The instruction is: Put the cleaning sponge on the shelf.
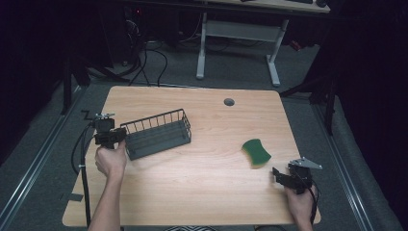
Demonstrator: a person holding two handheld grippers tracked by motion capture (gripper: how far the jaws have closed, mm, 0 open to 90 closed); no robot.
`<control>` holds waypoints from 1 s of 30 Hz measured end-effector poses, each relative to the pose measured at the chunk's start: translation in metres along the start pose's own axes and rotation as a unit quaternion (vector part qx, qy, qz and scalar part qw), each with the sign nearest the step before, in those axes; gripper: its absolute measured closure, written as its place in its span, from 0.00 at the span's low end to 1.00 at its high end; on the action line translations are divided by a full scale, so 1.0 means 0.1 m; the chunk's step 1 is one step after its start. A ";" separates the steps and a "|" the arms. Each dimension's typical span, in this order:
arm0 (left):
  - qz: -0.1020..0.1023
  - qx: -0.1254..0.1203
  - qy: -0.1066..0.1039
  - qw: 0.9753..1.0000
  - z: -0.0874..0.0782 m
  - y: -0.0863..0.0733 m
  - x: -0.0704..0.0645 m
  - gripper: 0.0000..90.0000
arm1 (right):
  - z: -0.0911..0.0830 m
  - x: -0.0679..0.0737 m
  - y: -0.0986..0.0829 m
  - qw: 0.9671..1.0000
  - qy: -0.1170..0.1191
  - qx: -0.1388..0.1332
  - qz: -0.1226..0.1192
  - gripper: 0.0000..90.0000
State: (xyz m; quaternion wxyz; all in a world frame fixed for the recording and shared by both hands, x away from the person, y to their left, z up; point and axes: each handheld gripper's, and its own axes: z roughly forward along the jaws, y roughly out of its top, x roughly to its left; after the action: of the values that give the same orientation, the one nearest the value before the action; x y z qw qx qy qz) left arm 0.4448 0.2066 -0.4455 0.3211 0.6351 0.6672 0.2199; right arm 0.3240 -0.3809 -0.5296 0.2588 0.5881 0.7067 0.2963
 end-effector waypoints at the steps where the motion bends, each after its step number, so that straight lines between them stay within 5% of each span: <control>1: 0.000 0.000 0.000 1.000 0.00 0.00 0.00 0.86 | 0.00 0.00 0.00 1.000 0.000 0.000 0.000 0.33; 30: 0.040 0.017 -0.043 0.998 0.36 0.23 -0.95 0.91 | 0.00 0.00 0.00 1.000 0.002 0.001 -0.001 0.33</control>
State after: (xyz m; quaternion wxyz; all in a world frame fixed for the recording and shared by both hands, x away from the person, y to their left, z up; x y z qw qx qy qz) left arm 0.4858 0.1112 -0.4402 0.3295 0.6752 0.6309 0.1938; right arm 0.3236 -0.3808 -0.5296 0.2573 0.5866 0.7082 0.2968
